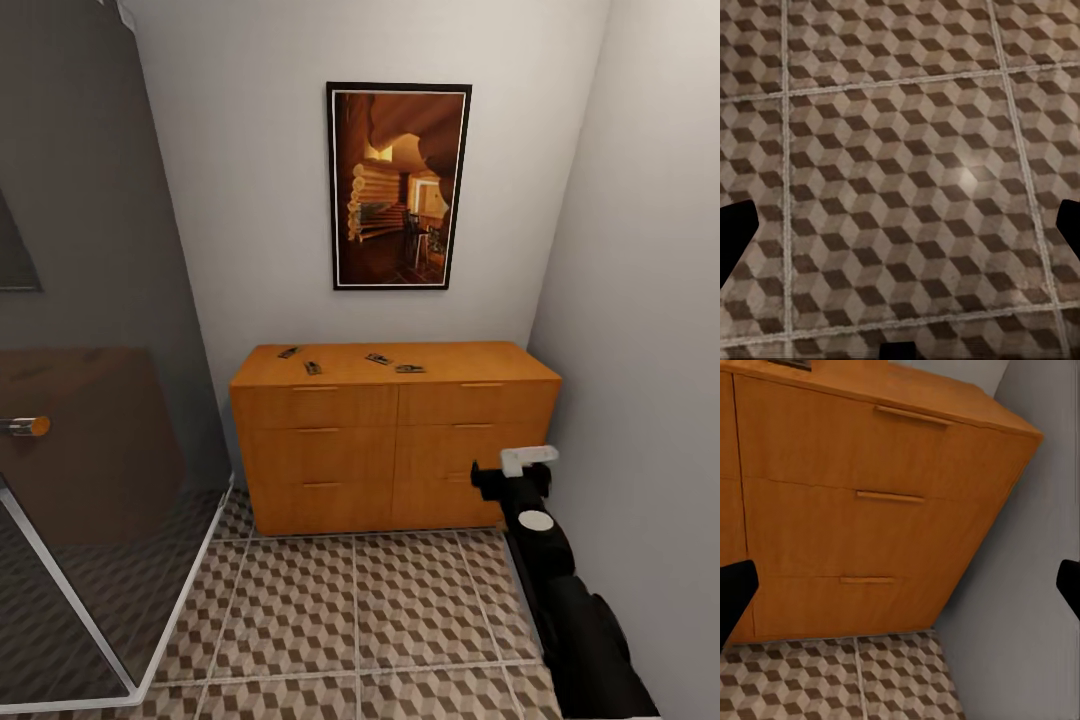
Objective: Take the four mousetraps from the cabinet in the bathroom and place them on the bathroom floor. Make sure all four end up on the same floor surface, and ensure that at least two of them are either under or directly next to the same bathroom sink.
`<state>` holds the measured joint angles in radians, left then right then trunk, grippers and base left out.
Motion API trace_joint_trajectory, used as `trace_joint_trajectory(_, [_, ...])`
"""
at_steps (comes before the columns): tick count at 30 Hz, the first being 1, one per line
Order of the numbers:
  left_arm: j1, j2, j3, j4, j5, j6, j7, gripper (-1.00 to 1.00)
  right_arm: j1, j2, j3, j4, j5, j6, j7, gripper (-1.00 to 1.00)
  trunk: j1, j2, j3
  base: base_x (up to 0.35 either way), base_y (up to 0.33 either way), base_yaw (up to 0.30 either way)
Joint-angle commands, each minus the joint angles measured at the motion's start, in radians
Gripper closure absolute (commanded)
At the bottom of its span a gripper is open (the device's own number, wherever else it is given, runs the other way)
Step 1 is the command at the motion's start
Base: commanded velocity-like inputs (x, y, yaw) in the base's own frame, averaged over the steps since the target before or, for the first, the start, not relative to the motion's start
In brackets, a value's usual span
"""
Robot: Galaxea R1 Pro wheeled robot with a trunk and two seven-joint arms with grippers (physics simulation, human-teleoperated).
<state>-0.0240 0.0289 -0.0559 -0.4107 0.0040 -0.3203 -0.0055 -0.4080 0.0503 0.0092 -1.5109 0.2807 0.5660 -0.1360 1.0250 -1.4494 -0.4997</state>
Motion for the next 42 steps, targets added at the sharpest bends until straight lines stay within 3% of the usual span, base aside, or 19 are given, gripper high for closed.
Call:
trace_joint_trajectory(1, [-0.001,0.002,-0.005,0.002,0.001,-0.004,0.001,-1.0,-0.026,0.003,0.001,-0.001,0.004,0.034,-0.001,-1.0,0.0,-0.001,-0.001,0.0,0.0,0.0])
trace_joint_trajectory(4, [-0.001,0.006,-0.005,0.005,0.001,-0.004,0.001,-1.0,-0.123,0.023,0.001,0.002,0.003,0.136,0.002,-1.0,0.0,-0.001,-0.001,0.0,0.0,0.0])
trace_joint_trajectory(5, [-0.001,0.007,-0.005,0.006,0.001,-0.004,0.001,-1.0,-0.197,0.044,0.001,0.007,0.002,0.197,0.003,-1.0,0.0,-0.001,-0.001,0.0,0.0,0.0])
trace_joint_trajectory(8, [-0.001,0.008,-0.005,0.007,0.001,-0.004,0.001,-1.0,-0.298,0.071,0.003,0.018,0.002,0.259,0.003,-1.0,0.0,-0.001,-0.001,0.0,0.0,0.0])
trace_joint_trajectory(10, [-0.001,0.009,-0.005,0.008,0.002,-0.004,0.001,-1.0,-0.401,0.089,0.015,0.045,0.002,0.311,0.003,-1.0,0.0,-0.001,-0.001,0.003,0.0,0.0])
trace_joint_trajectory(15, [-0.001,0.008,-0.004,0.02,0.001,-0.003,0.001,-1.0,-0.547,0.102,0.056,0.136,0.0,0.373,0.004,-1.0,0.0,-0.001,-0.001,0.116,0.0,0.0])
trace_joint_trajectory(21, [-0.001,0.008,-0.005,0.026,0.001,-0.003,0.001,-1.0,-0.595,0.104,0.067,0.17,-0.001,0.386,0.036,-1.0,0.0,-0.001,-0.001,0.302,0.0,0.0])
trace_joint_trajectory(42, [-0.001,0.008,-0.004,0.027,0.001,-0.003,0.001,-1.0,-0.601,0.091,0.071,0.217,0.0,0.387,0.237,-1.0,0.0,-0.001,-0.001,0.342,0.0,0.0])
